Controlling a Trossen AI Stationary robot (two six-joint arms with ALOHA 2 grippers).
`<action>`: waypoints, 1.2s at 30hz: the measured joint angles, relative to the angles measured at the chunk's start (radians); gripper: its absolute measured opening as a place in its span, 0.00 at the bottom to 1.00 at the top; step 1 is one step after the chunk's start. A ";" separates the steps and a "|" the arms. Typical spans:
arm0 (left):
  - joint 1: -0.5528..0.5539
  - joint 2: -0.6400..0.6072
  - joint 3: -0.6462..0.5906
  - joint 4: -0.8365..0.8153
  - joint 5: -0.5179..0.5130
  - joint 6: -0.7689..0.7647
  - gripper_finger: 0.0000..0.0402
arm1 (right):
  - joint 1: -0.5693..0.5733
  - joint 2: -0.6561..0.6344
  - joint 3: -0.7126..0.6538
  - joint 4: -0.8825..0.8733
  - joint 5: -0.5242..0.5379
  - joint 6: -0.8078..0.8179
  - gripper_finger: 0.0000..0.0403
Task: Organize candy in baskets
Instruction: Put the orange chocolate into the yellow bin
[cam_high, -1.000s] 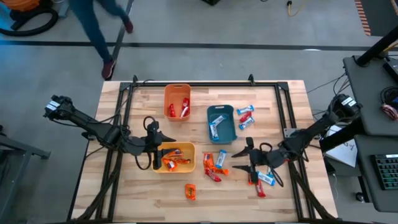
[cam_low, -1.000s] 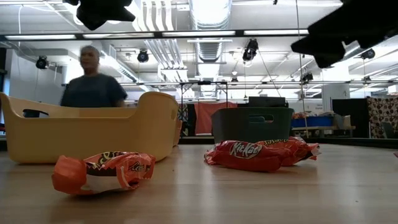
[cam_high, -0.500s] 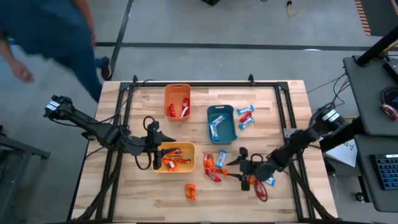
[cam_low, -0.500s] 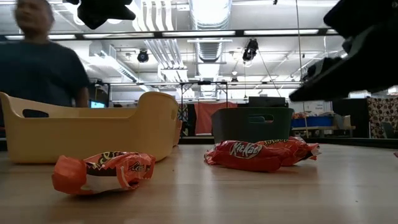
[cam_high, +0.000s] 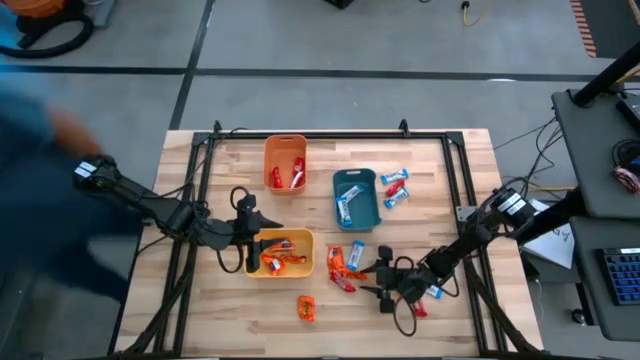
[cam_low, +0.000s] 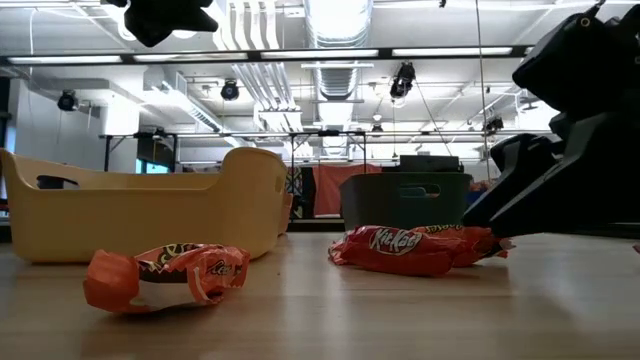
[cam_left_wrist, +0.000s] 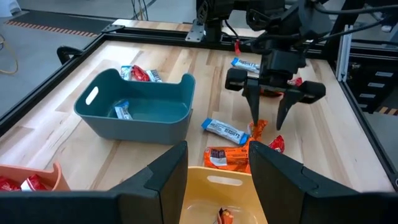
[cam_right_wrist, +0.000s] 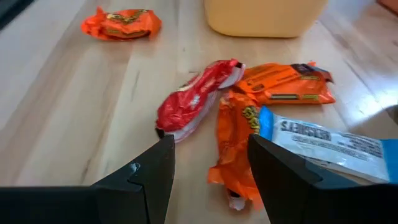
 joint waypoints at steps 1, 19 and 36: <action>0.000 0.000 0.000 0.000 0.000 0.000 0.38 | 0.000 0.000 -0.001 -0.002 0.006 -0.001 0.48; 0.000 0.000 0.000 0.000 0.000 0.000 0.38 | -0.001 0.000 -0.002 -0.056 0.004 -0.002 0.09; 0.000 0.000 0.000 0.000 0.000 0.013 0.38 | 0.001 -0.127 0.004 -0.059 0.000 -0.096 0.02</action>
